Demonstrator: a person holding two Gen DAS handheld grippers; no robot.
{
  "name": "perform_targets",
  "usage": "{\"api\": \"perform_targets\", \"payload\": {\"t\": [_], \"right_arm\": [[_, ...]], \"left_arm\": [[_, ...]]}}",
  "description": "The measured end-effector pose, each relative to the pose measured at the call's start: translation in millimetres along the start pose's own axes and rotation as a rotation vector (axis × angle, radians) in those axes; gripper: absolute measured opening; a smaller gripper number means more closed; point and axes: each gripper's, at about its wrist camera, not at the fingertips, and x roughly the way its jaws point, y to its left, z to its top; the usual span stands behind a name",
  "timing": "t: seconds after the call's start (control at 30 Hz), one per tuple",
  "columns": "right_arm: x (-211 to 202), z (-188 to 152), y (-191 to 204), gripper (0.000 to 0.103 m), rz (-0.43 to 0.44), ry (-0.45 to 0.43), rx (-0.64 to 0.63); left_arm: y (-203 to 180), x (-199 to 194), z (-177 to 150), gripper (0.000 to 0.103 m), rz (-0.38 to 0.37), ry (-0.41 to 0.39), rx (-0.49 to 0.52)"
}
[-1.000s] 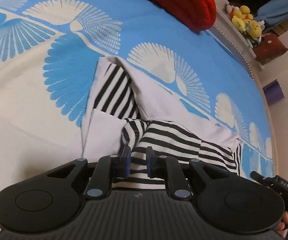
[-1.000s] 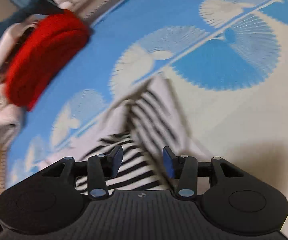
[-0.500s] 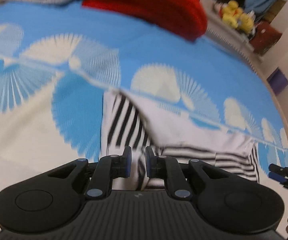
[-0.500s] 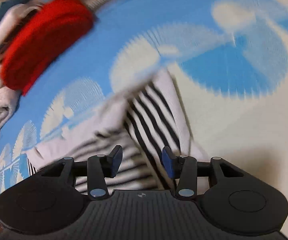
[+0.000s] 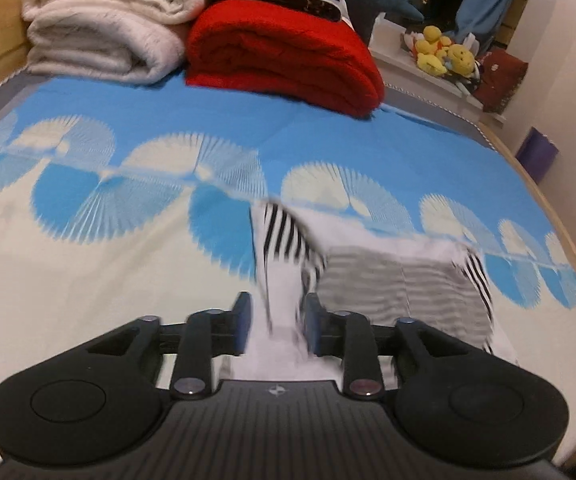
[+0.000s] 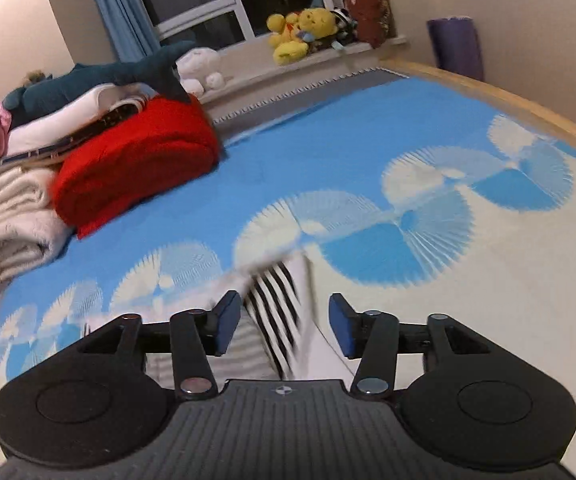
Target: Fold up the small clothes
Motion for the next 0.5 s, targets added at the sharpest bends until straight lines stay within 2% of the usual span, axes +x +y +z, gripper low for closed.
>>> {"api": "perform_targets", "payload": {"t": [0.07, 0.13, 0.2, 0.23, 0.27, 0.3, 0.37, 0.5], "right_arm": [[-9, -24, -15, 0.063, -0.014, 0.070, 0.001], [-12, -52, -29, 0.063, -0.045, 0.145, 0.010], [-11, -77, -41, 0.063, -0.045, 0.206, 0.037], [-8, -89, -49, 0.063, -0.054, 0.257, 0.070], [-5, -99, -52, 0.063, -0.062, 0.295, 0.098], [-4, -108, -55, 0.063, -0.063, 0.329, 0.118], [-1, -122, -57, 0.063, -0.092, 0.374, 0.107], [-1, -135, -55, 0.064, -0.085, 0.424, 0.070]], "left_arm": [[5, -20, -35, 0.046, -0.003, 0.025, -0.019], [9, -25, -71, 0.061, 0.003, 0.059, -0.049], [18, -20, -109, 0.065, 0.031, 0.091, -0.096], [21, -11, -128, 0.065, 0.066, 0.155, -0.120], [25, -2, -137, 0.064, 0.095, 0.232, -0.165], [30, 2, -145, 0.064, 0.077, 0.275, -0.233], [35, 4, -153, 0.065, -0.015, 0.293, -0.319], [36, 12, -159, 0.066, -0.011, 0.339, -0.320]]}}
